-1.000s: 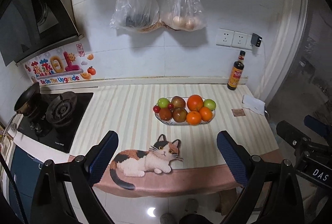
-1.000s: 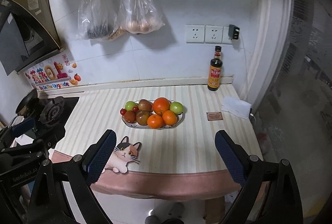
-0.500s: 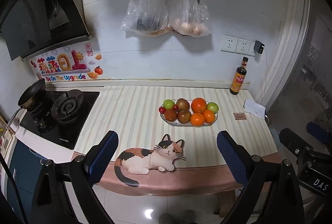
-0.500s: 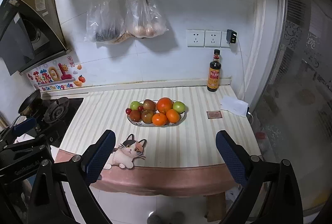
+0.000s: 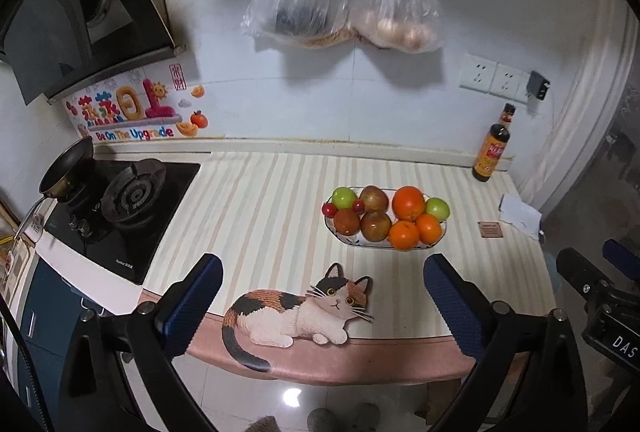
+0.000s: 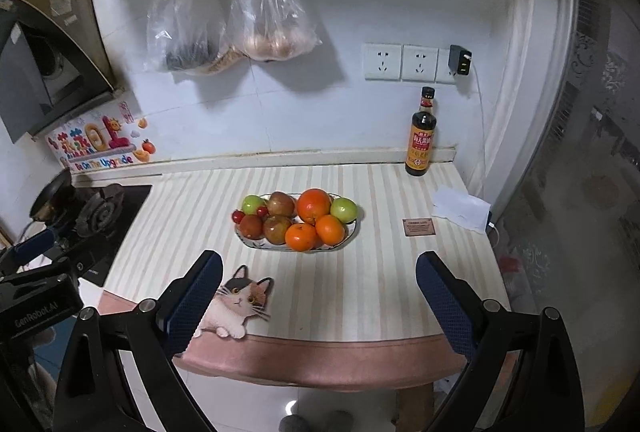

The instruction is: Organize fruits

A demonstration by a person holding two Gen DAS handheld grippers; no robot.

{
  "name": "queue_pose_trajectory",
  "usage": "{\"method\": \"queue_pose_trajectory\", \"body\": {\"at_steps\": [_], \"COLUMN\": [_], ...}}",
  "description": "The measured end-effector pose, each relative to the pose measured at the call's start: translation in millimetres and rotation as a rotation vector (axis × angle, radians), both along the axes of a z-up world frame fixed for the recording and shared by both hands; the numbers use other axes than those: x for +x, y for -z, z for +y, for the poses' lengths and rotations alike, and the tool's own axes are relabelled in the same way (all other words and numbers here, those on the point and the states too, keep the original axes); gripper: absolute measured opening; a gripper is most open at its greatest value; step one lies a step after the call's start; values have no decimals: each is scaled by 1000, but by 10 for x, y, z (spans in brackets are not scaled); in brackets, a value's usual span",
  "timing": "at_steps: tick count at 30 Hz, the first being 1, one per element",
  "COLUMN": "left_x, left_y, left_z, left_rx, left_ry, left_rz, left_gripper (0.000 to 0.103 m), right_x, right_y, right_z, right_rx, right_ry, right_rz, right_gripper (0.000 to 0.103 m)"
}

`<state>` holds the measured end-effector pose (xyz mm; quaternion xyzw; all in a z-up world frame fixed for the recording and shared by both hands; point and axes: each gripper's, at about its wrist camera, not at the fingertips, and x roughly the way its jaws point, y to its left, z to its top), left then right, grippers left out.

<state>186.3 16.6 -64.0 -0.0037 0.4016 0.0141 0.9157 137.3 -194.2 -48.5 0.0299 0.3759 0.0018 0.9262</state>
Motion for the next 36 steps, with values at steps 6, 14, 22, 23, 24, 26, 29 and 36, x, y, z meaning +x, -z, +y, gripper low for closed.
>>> {"method": "queue_pose_trajectory", "body": {"at_steps": [6, 14, 22, 23, 24, 26, 29, 36], "left_x": [348, 618, 689, 689, 694, 698, 690, 647], "left_y": [203, 311, 319, 318, 323, 324, 335, 368], "left_z": [-76, -188, -211, -214, -214, -216, -220, -229], "left_rx": [20, 56, 53, 51, 49, 48, 48, 44], "left_ry": [-14, -16, -18, -19, -18, -18, -18, -24], "left_rz": [54, 81, 88, 89, 90, 91, 95, 103], "left_gripper": [103, 103, 103, 103, 103, 103, 103, 103], "right_x": [418, 791, 912, 917, 923, 920, 929, 921], "right_y": [266, 458, 458, 462, 467, 470, 481, 485], "right_z": [-30, -104, -64, -57, -57, -59, -75, -82], "right_rx": [-5, 9, -10, -12, -10, -13, -7, -5], "right_ry": [-2, 6, -11, -12, -15, -15, -17, -17], "right_rz": [57, 99, 106, 108, 111, 112, 117, 121], "right_gripper": [100, 100, 100, 100, 100, 100, 100, 100]}}
